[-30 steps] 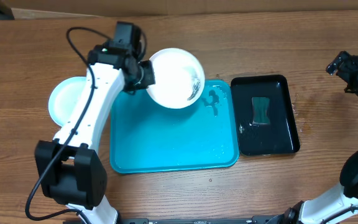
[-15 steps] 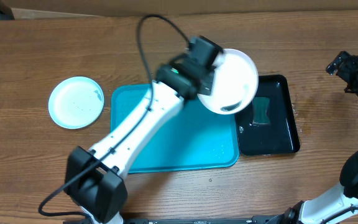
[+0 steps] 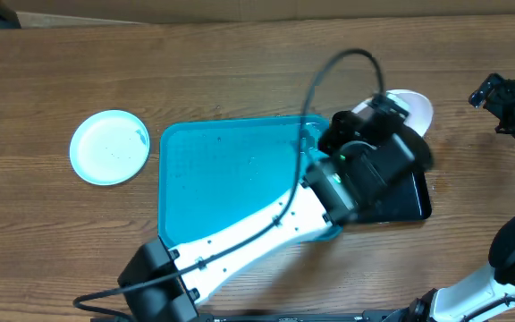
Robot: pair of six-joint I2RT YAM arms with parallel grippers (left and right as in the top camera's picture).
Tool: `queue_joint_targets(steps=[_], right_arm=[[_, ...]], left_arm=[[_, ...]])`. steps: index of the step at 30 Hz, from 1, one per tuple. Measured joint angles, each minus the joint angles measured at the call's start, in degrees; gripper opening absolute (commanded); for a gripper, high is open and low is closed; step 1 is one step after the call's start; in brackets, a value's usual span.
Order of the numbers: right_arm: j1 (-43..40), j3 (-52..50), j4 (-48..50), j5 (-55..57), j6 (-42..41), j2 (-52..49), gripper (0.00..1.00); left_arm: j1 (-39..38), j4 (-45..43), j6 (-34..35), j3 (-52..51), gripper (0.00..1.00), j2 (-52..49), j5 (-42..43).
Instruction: Clean dirty plates on tray and stack at the side
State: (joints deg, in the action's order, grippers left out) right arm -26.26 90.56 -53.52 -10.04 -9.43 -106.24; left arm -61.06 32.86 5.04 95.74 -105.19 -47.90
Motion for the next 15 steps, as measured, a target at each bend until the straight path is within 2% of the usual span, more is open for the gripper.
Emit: queue_joint_targets(steps=[8,15], right_arm=[[0.0,0.0,0.0,0.0,0.0,0.0,1.00],[0.0,0.0,-0.1,0.0,0.0,0.0,1.00]], left_arm=[[-8.2,-10.0,-15.8,0.0,0.04,0.0,-14.6],[-12.1,-18.4,-25.9,0.0,0.04,0.0,-22.1]])
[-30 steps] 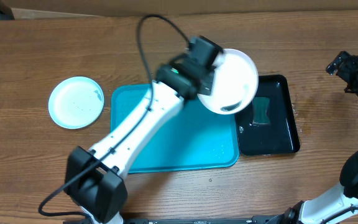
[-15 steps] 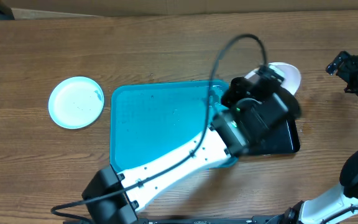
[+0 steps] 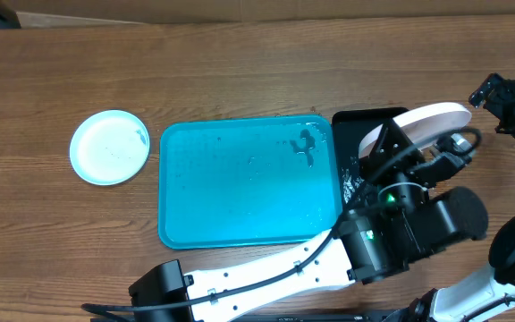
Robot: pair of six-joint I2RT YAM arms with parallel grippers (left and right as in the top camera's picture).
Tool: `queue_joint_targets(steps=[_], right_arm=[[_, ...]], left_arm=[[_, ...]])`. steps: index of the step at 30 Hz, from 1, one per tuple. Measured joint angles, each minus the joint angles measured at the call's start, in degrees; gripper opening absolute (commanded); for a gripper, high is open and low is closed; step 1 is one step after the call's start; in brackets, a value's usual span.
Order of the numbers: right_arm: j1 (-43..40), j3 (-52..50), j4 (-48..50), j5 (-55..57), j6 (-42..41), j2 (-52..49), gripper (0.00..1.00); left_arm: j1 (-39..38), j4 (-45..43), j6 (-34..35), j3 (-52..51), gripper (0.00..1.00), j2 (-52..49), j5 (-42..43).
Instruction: Clean dirty plates on tray and stack at the side
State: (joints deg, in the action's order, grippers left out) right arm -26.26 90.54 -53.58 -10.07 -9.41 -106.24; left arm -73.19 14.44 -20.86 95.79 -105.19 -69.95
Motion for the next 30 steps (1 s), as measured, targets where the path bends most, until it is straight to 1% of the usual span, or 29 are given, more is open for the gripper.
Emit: queue_joint_targets(steps=[4,7,14,20,22,24,26,30], right_arm=[[0.0,0.0,0.0,0.0,0.0,0.0,1.00],[0.0,0.0,0.0,0.0,0.0,0.0,1.00],[0.0,0.0,0.0,0.0,0.0,0.0,1.00],[0.0,0.0,0.0,0.0,0.0,0.0,1.00],[0.0,0.0,0.0,0.0,0.0,0.0,1.00],[0.0,0.0,0.0,0.0,0.0,0.0,1.00],[0.0,0.0,0.0,0.0,0.0,0.0,1.00],[0.0,0.0,0.0,0.0,0.0,0.0,1.00]], left_arm=[[-0.5,-3.3,-4.2,0.0,0.04,0.0,-2.4],[-0.5,-3.5,-5.7,0.0,0.04,0.0,-3.3],[-0.4,-3.5,-5.8,0.0,0.04,0.0,-3.7],[-0.3,-3.3,-2.6,0.0,0.04,0.0,-3.7],[-0.2,-1.8,-0.3,0.0,0.04,0.0,-3.6],[-0.2,1.6,2.2,0.1,0.04,0.0,-2.7],[-0.1,6.7,5.7,0.3,0.04,0.0,-0.2],[1.5,15.8,16.1,0.1,0.04,0.0,8.6]])
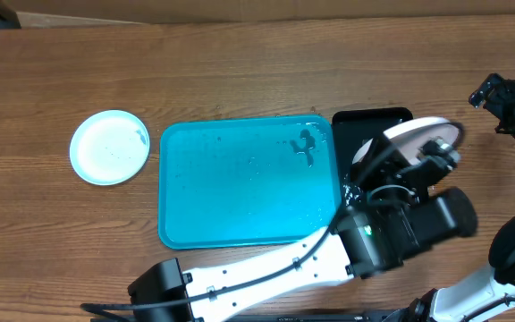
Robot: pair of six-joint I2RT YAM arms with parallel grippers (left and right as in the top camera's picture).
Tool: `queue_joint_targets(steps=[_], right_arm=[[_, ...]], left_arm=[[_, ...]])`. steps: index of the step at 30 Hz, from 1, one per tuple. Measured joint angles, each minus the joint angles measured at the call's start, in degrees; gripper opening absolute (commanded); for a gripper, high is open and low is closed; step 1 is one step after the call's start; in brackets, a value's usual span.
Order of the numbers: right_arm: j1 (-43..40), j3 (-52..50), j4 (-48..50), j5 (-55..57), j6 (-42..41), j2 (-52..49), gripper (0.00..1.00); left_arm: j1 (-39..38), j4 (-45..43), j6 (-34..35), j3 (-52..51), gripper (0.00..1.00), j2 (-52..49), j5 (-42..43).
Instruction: Clean dirty plates on tray and stack at the side
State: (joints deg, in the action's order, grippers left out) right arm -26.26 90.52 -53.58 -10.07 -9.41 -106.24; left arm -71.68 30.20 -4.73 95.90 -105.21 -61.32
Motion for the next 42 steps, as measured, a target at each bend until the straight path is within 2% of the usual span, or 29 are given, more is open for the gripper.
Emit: queue_joint_targets(steps=[3,8,14,18,20,27,33,38,42], right_arm=[[0.0,0.0,0.0,0.0,0.0,0.0,1.00],[0.0,0.0,0.0,0.0,0.0,0.0,1.00],[0.0,0.0,0.0,0.0,0.0,0.0,1.00],[0.0,0.0,0.0,0.0,0.0,0.0,1.00],[0.0,0.0,0.0,0.0,0.0,0.0,1.00],[0.0,0.0,0.0,0.0,0.0,0.0,1.00],[0.0,0.0,0.0,0.0,0.0,0.0,1.00],[0.0,0.0,0.0,0.0,0.0,0.0,1.00],[0.0,0.0,0.0,0.0,0.0,0.0,1.00]], left_arm=[[3.1,4.7,9.3,-0.7,0.04,0.0,9.3],[12.8,11.1,22.8,-1.9,0.04,-0.1,31.5],[32.3,12.6,28.6,-1.9,0.04,-0.1,63.6],[45.5,17.2,29.7,-1.9,0.04,-0.1,77.1],[52.9,20.3,30.1,-1.9,0.04,-0.1,80.8],[76.8,31.7,30.1,-1.9,0.04,-0.1,83.5],[94.1,36.7,30.0,-1.9,0.04,-0.1,74.6],[101.8,35.4,30.3,-3.5,0.04,-0.1,68.3],[104.0,31.0,30.5,-7.0,0.04,-0.1,65.7]])
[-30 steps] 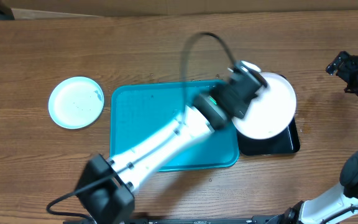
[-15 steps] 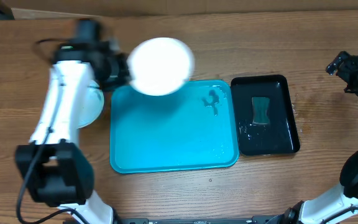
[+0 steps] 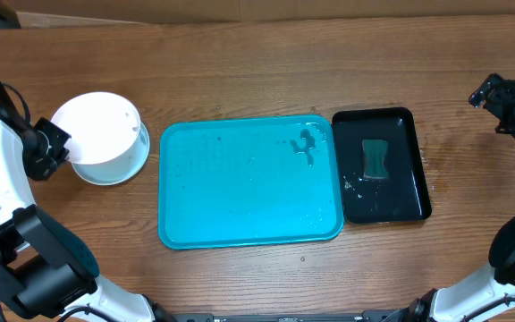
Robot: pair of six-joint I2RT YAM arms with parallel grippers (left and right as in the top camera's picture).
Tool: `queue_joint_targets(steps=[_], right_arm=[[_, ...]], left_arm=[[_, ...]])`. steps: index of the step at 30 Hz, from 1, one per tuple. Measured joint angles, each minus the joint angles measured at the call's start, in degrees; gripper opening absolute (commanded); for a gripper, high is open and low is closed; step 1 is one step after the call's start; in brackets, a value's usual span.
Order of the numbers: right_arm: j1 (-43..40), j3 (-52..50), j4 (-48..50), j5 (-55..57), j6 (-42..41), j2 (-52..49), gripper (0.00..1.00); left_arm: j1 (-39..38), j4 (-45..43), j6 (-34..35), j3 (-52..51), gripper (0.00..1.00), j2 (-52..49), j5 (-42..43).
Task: Clean dirty plates on tray and stack at the side
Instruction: 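Carry the white plate left and set it on the plate stack, then open the left gripper and move it off the stack toward the tray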
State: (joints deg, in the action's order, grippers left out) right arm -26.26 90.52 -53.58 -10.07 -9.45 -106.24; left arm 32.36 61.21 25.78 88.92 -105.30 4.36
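A white plate (image 3: 97, 125) hangs at the far left, partly covering a light blue plate (image 3: 123, 168) that lies on the table. My left gripper (image 3: 59, 143) is shut on the white plate's left rim. The blue tray (image 3: 240, 224) in the middle holds no plates, only water drops and a small dark smear (image 3: 305, 143). My right gripper (image 3: 499, 105) hovers at the far right edge, open, with nothing in it.
A black tray (image 3: 401, 206) stands right of the blue tray, with a green sponge (image 3: 375, 159) and some drops in it. The left arm's links fill the lower left corner.
My left gripper has carried the white plate from over the black tray at the right to the far left, over the light blue plate. The sponge in the black tray now shows.
My left arm first reached across the blue tray with the white plate at the black tray's far corner. At the following two moments it held the plate tilted over the black tray. Now the plate is at the far left, above the light blue plate.
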Motion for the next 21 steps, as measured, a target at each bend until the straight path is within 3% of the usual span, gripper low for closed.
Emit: queue_joint_targets(steps=[14,17,19,21], right_arm=[[0.0,0.0,0.0,0.0,0.0,0.0,1.00],[0.0,0.0,0.0,0.0,0.0,0.0,1.00],[0.0,0.0,0.0,0.0,0.0,0.0,1.00],[0.0,0.0,0.0,0.0,0.0,0.0,1.00]], left_arm=[[-0.1,-14.2,0.0,-12.4,0.06,0.0,-3.3],[-0.1,-14.7,0.1,-12.9,0.19,0.0,-3.3],[-0.1,-15.4,-0.1,-12.9,0.42,0.0,-3.0],[-0.1,-15.5,-0.2,-12.9,0.56,0.0,-2.6]])
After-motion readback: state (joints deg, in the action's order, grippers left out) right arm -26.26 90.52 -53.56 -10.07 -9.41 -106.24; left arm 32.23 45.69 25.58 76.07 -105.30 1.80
